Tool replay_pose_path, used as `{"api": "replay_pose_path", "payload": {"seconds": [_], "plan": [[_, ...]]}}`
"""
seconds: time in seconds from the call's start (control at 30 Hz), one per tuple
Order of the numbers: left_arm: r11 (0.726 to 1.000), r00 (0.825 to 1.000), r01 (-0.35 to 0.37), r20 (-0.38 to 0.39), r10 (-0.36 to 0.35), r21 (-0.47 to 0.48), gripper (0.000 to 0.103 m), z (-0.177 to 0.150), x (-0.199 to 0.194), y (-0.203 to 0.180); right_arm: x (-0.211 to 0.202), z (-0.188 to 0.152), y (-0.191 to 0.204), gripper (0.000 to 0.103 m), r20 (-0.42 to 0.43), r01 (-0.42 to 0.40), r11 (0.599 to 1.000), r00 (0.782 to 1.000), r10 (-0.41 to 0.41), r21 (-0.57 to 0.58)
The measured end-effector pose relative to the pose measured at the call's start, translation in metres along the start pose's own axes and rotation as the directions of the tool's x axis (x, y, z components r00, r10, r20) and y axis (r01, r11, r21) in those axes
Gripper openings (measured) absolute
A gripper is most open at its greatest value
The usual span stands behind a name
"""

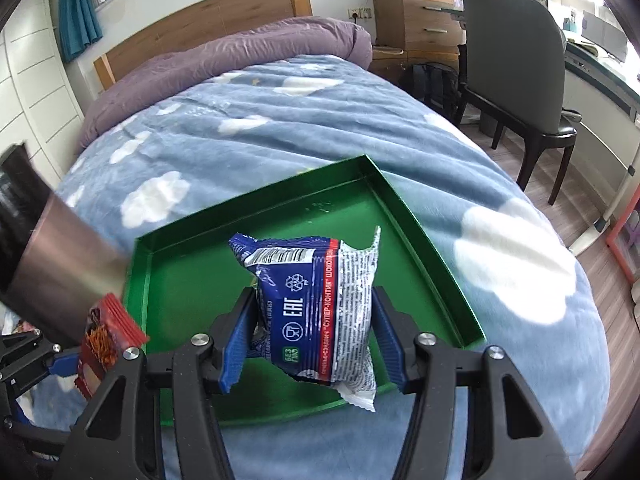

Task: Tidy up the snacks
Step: 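Carry both packets to the green tray and open both tools to release, then withdraw both open tools from the tray back toward the remaining snacks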

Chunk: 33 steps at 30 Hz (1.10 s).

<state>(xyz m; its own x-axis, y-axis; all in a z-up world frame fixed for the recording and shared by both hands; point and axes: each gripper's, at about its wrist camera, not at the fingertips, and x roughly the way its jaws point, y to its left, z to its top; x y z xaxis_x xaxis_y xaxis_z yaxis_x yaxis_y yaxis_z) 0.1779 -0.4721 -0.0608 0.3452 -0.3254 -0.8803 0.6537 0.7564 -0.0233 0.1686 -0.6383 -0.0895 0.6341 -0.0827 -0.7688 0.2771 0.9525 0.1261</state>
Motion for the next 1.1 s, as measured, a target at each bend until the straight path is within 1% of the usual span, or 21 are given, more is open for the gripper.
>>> {"api": "replay_pose_path", "payload": {"seconds": [0.1,0.2,0.4,0.6,0.77,0.8,0.83,0.87,0.9,1.0,1.1], "plan": [[0.999,0.999,-0.036,-0.010,0.035,-0.038,0.043,0.014,0.028,0.011,0.027,0.005,-0.004,0.090,-0.029,0.018,1.000,0.999,-0.018,-0.005],[0.997,0.999,-0.050,-0.023,0.049,-0.064,0.043,0.022,0.048,0.018,0.047,0.008,-0.007,0.090,-0.049,0.031,0.999,0.998,-0.032,-0.014],[0.995,0.997,-0.075,-0.042,0.072,-0.065,0.043,0.029,0.073,0.017,0.056,0.006,-0.010,0.090,-0.050,0.035,0.999,0.998,-0.036,-0.020],[0.995,0.996,-0.084,-0.046,0.082,-0.059,0.043,0.032,0.078,0.011,0.058,0.007,-0.012,0.090,-0.049,0.033,0.999,0.998,-0.034,-0.021],[0.992,0.992,-0.121,-0.045,0.119,-0.034,0.045,0.036,0.079,0.005,0.056,0.006,-0.015,0.091,-0.050,0.027,1.000,0.998,-0.027,-0.015],[0.992,0.992,-0.118,-0.047,0.117,-0.033,0.045,0.036,0.079,0.005,0.055,0.005,-0.016,0.091,-0.054,0.027,1.000,0.998,-0.027,-0.014],[0.993,0.992,-0.115,-0.052,0.113,-0.035,0.048,0.036,0.079,0.005,0.055,0.005,-0.016,0.093,-0.056,0.031,0.999,0.998,-0.032,-0.019],[0.992,0.991,-0.120,-0.058,0.118,-0.039,0.053,0.036,0.079,0.005,0.053,0.005,-0.016,0.096,-0.056,0.034,0.999,0.998,-0.036,-0.026],[0.991,0.991,-0.126,-0.057,0.123,-0.044,0.055,0.036,0.078,0.006,0.053,0.005,-0.015,0.103,-0.058,0.032,0.999,0.998,-0.034,-0.031],[0.989,0.989,-0.136,-0.058,0.133,-0.054,0.056,0.037,0.074,0.007,0.049,0.005,-0.014,0.103,-0.067,0.039,0.998,0.997,-0.042,-0.044],[0.987,0.987,-0.154,-0.045,0.153,-0.035,0.057,0.035,0.062,0.005,0.037,0.005,-0.014,0.103,-0.055,0.034,0.999,0.998,-0.036,-0.041]]}}
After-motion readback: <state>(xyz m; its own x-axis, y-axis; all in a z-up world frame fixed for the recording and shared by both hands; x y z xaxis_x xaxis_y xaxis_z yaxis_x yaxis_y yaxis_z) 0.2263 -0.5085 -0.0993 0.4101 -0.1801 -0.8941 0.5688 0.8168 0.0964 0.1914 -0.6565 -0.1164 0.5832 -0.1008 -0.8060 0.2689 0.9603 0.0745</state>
